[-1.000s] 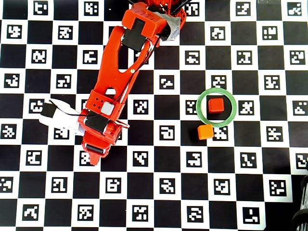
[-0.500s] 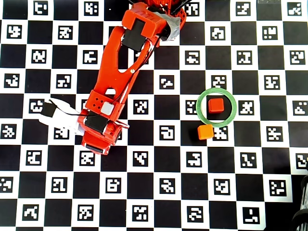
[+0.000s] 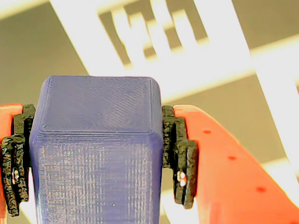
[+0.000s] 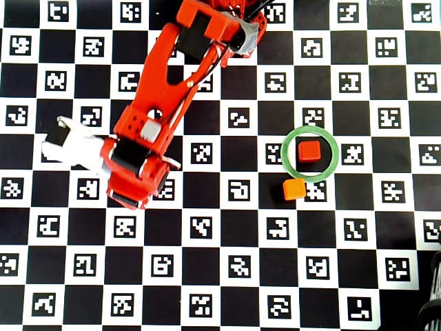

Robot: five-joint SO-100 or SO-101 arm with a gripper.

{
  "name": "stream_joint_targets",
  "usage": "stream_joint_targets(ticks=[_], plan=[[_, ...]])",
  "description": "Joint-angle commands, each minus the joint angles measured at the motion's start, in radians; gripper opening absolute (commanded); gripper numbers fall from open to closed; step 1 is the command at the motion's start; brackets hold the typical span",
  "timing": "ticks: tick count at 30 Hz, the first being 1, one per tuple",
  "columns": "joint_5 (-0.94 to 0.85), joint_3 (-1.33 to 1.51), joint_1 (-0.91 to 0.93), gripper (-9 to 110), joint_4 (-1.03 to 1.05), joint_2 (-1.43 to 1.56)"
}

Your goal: Grab the red cube then put it in the green circle then put the blue cube on top and finally the orange cube on top

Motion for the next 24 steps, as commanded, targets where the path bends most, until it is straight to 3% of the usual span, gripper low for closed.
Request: stream_joint_targets(ticks=[1, 16, 24], plan=[[0.057, -0.072, -0.101, 8, 0.106, 0.147], [0.264, 0.130, -0.574, 8, 0.156, 0.351], [0.469, 0.241, -0.756, 8, 0.155, 0.350]])
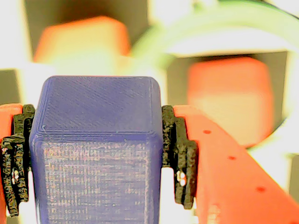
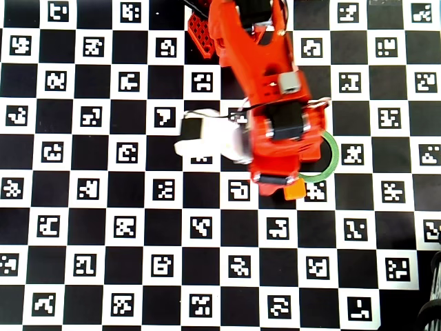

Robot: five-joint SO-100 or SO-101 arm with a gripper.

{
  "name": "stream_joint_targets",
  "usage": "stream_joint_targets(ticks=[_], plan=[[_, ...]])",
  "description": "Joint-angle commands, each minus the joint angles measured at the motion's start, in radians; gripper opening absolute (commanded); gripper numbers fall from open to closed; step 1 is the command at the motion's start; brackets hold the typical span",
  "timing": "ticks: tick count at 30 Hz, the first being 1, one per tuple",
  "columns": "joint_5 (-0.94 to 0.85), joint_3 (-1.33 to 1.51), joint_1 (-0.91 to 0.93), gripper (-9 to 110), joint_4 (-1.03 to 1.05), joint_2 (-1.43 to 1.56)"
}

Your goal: Grab the red cube then put it in the green circle then put the blue cube on top and finally the orange cube on top

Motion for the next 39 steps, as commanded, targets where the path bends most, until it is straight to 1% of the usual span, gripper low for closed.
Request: stream_joint_targets(ticks=[1, 8, 13, 24, 31, 39], plan=[[0.067, -0.006, -0.075, 8, 0.097, 0.069], [0.135, 0.040, -0.207, 9, 0.043, 0.083], [0.152, 0.167, -0.270, 9, -0.072, 0.144], [0.198, 0.344, -0.284, 9, -0.275, 0.192], [0.218, 0.360, -0.321, 9, -0.334, 0.212], [0.178, 0.399, -0.330, 9, -0.385, 0.202]])
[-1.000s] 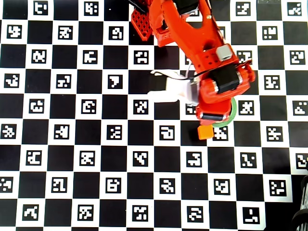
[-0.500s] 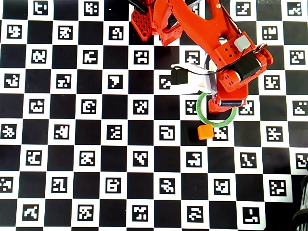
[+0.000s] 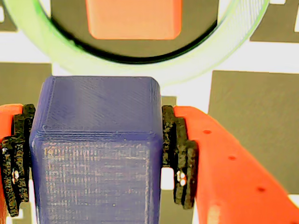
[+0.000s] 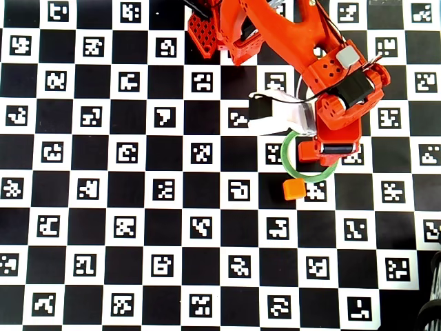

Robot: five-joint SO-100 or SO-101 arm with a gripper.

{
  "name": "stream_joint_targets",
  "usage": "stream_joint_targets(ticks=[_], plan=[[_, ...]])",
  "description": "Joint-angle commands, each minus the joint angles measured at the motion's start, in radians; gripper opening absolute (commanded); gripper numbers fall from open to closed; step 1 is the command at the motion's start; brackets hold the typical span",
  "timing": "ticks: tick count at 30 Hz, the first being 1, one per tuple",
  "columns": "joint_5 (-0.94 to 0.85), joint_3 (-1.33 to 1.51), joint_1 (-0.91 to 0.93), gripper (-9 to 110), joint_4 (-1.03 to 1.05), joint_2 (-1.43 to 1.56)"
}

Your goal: Grab the red cube then put it in the green circle then put the blue cube on top and finally the orange cube on top

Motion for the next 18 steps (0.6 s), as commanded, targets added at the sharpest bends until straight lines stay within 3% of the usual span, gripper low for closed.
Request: stream_joint_targets(ticks=[1, 18], plan=[[-0.014, -0.009, 0.003, 8, -0.009, 0.071], [-0.123, 0.038, 0.057, 8, -0.018, 0.012]])
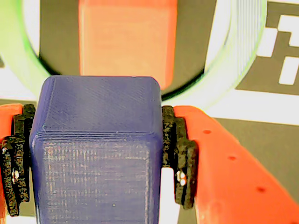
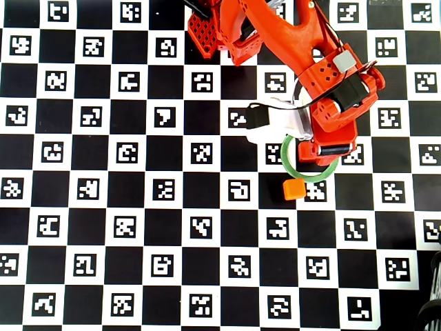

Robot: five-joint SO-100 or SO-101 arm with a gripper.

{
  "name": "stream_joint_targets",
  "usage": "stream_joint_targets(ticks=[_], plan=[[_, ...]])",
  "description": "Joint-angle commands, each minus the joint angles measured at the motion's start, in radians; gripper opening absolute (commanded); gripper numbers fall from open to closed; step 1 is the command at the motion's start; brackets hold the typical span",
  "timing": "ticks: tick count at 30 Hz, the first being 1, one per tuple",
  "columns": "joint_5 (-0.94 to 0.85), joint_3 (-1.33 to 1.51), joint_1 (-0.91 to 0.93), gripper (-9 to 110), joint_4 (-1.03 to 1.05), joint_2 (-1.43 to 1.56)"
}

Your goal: Grab the red cube then put it in the green circle then put the blue cube on top and finally the orange cube on top

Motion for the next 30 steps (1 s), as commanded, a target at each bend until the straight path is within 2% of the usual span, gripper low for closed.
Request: stream_joint_targets(ticks=[1, 20, 30], plan=[[-0.018, 0.002, 0.011, 8, -0.020, 0.012], [-0.057, 0.051, 0.021, 9, -0.074, -0.040], [0.000, 0.061, 0.021, 9, -0.103, -0.052]])
